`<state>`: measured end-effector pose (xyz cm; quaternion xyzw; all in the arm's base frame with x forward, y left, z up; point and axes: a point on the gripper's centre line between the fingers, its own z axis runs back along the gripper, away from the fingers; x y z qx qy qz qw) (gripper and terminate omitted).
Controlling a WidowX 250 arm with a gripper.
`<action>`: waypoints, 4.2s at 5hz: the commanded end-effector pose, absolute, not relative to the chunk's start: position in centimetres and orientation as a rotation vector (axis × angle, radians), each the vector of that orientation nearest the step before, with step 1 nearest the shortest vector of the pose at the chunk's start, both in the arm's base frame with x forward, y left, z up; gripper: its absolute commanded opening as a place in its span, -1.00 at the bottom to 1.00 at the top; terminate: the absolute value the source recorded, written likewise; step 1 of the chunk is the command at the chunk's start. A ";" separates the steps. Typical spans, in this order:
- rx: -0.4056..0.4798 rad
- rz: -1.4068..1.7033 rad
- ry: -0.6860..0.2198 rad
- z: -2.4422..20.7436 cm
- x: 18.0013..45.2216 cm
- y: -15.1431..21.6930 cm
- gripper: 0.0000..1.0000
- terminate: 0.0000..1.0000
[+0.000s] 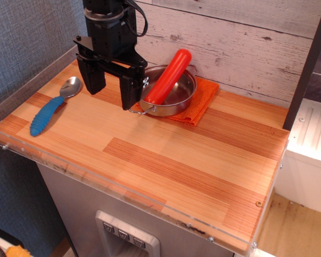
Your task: Place the spoon on the right side of the table
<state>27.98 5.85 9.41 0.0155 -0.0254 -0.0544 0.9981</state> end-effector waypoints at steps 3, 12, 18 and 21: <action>0.060 0.041 -0.031 8.4 27.9 11.0 1.00 -1.00; 0.220 0.207 0.008 2.8 27.4 20.5 -1.00 -1.00; 0.024 -0.091 -0.132 11.2 30.2 4.1 -1.00 -1.00; 0.120 -0.135 -0.067 5.2 32.8 -10.7 -1.00 -1.00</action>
